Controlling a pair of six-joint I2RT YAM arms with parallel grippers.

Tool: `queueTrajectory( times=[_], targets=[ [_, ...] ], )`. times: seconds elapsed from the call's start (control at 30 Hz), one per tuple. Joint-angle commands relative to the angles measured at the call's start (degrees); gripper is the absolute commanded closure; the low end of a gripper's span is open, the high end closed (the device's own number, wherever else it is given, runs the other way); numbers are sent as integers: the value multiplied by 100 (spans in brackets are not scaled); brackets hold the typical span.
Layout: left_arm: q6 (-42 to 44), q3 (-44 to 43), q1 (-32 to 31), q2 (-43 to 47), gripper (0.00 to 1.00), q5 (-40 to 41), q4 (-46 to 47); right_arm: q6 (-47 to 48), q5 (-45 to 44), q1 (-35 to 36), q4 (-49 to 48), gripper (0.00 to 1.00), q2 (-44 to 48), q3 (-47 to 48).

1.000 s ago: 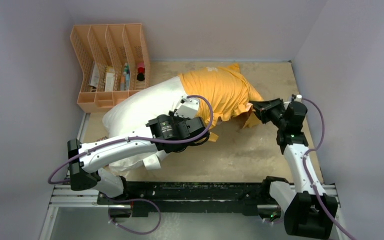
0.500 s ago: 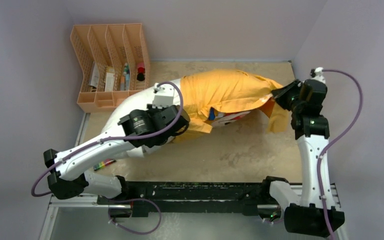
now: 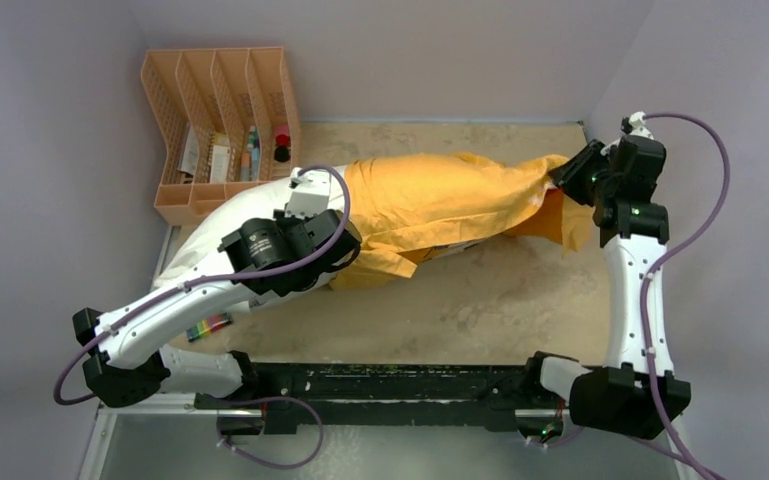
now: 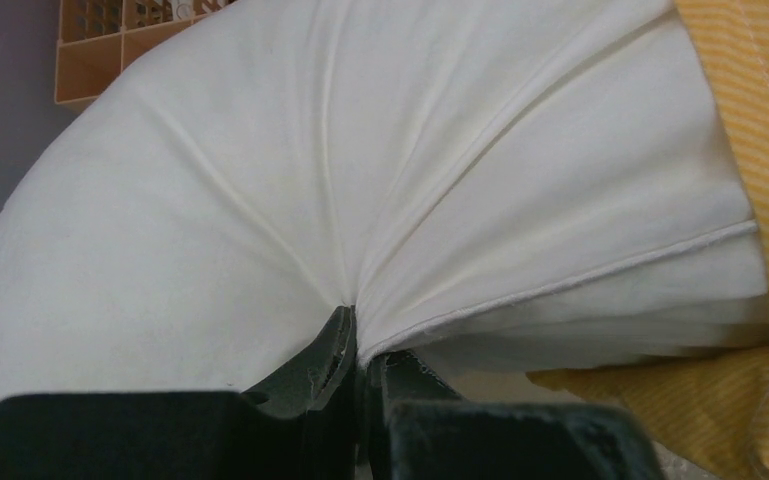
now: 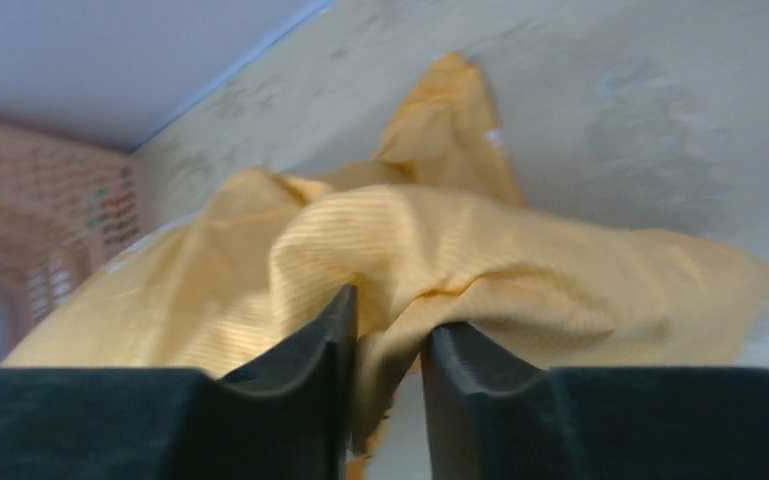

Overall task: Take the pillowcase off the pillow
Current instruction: Remove the pillow from the pillowcase.

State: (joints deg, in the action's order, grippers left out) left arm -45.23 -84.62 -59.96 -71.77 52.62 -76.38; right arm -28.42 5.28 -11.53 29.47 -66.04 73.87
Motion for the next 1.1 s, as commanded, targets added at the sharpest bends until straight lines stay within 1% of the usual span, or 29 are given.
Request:
queueTrajectory(
  times=[0.0,0.07,0.13,0.23,0.27,0.33,0.47,0.53,0.63,0.67,0.7,0.73,0.77,0.8,0.83,0.9,0.97,1.07],
  targets=[
    [409,35,134,181,100,271,-63,-125,2764,-108,-565,64,-186,-280],
    [433,97,134,194,100,138,28,-253,3587,-103,-548,57,-238,-515],
    [456,210,134,222,100,-23,160,-268,3556,-104,-321,45,-105,-703],
    [463,313,134,234,100,-215,347,-51,3210,-98,144,23,358,-1098],
    [469,333,134,233,100,-247,397,-12,3058,-99,305,19,527,-1213],
    [484,355,134,233,100,-279,493,-82,2970,-97,466,17,816,-1532],
    [543,342,134,171,100,-309,609,-766,3444,-100,301,16,1290,-2320],
    [544,353,134,155,100,-321,628,-1363,3541,-99,-138,16,1539,-2759],
    [555,413,134,169,100,-396,656,-2403,3772,-99,-1278,16,1917,-3588],
    [563,438,134,190,100,-441,671,-2880,3939,-102,-1676,18,1953,-3822],
    [560,472,134,208,100,-479,685,-3347,4190,-100,-2302,23,1946,-4082],
    [566,516,134,260,100,-530,705,-3509,4249,-138,-2802,41,1892,-4223],
    [594,579,130,314,100,-607,723,-3351,4219,-260,-3135,72,1777,-4170],
    [614,628,134,402,100,-699,737,-3049,4003,-358,-3033,89,1636,-3930],
    [593,689,134,519,100,-744,753,-2689,3675,-448,-2557,100,1480,-3612],
    [490,813,132,808,100,-741,807,-2021,3084,-713,-1710,100,1130,-2835],
    [219,862,136,1025,100,-596,672,-1497,2577,-1062,-1238,100,882,-2133],
    [-87,966,134,1068,100,-587,319,-941,1389,-1565,-584,100,666,-1100]
  ],
)
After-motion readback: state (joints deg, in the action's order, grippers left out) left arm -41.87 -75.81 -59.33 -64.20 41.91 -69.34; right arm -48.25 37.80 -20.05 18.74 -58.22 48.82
